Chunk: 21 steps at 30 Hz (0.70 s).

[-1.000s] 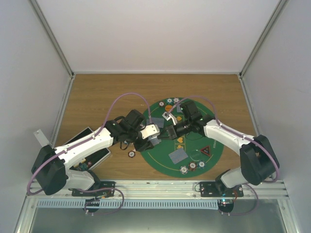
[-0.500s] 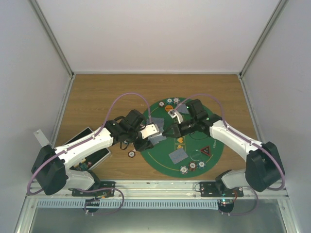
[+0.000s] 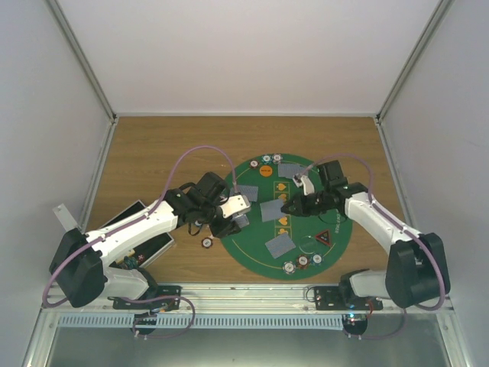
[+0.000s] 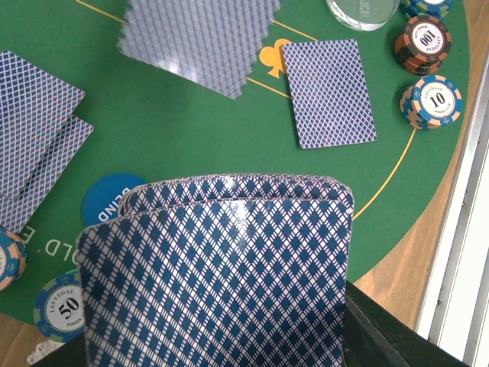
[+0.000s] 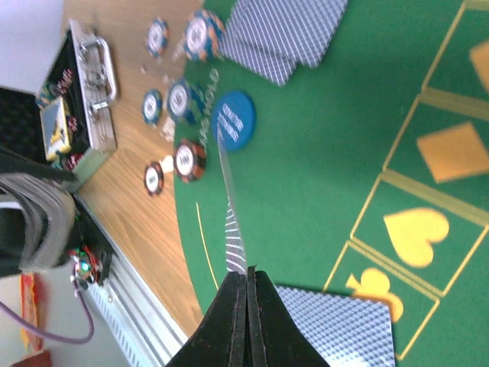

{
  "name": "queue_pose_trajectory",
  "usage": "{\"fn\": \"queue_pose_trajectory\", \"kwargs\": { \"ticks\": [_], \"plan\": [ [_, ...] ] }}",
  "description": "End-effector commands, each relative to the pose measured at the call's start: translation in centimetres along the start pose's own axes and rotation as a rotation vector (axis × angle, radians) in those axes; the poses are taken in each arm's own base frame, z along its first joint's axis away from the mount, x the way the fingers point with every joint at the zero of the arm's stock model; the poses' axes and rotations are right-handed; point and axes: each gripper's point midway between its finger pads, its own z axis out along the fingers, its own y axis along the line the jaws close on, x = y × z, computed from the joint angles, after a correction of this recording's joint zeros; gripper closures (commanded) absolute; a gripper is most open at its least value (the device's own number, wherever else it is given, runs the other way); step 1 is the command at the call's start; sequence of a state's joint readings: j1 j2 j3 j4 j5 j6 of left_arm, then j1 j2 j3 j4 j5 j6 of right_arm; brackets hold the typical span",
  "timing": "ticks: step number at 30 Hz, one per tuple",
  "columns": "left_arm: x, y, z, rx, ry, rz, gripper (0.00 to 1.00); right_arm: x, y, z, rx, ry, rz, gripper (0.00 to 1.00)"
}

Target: Distribute texas hold em gaming equipment

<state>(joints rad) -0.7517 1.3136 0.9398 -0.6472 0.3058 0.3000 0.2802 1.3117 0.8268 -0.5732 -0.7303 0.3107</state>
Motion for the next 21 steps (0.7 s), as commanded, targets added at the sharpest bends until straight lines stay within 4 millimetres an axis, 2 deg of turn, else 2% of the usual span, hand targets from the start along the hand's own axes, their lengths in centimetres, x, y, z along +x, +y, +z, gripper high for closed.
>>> {"fn": "queue_pose_trajectory", "kwargs": {
  "ticks": [1,7,16,21],
  "plan": [
    [-0.9,0.3,-0.7,-0.021,-0.052,0.02,0.48,3.8,-1.1,1.1,-0.029,0.125,0.067,0.99],
    [-0.9,0.4,-0.7,-0.021,-0.052,0.018,0.48,8.0,-1.0,2.3,-0.095,0.266,0.116,1.0],
    [-0.8,0.3,-0.8,-0.022,-0.05,0.014,0.48,10.3,-0.5,3.5,-0.119,0.37,0.125,1.0],
    [-0.7,0.3,-0.8,-0.025,-0.051,0.012,0.48,11.6,-1.7,3.9,-0.052,0.409,0.162,1.0]
  ]
}}
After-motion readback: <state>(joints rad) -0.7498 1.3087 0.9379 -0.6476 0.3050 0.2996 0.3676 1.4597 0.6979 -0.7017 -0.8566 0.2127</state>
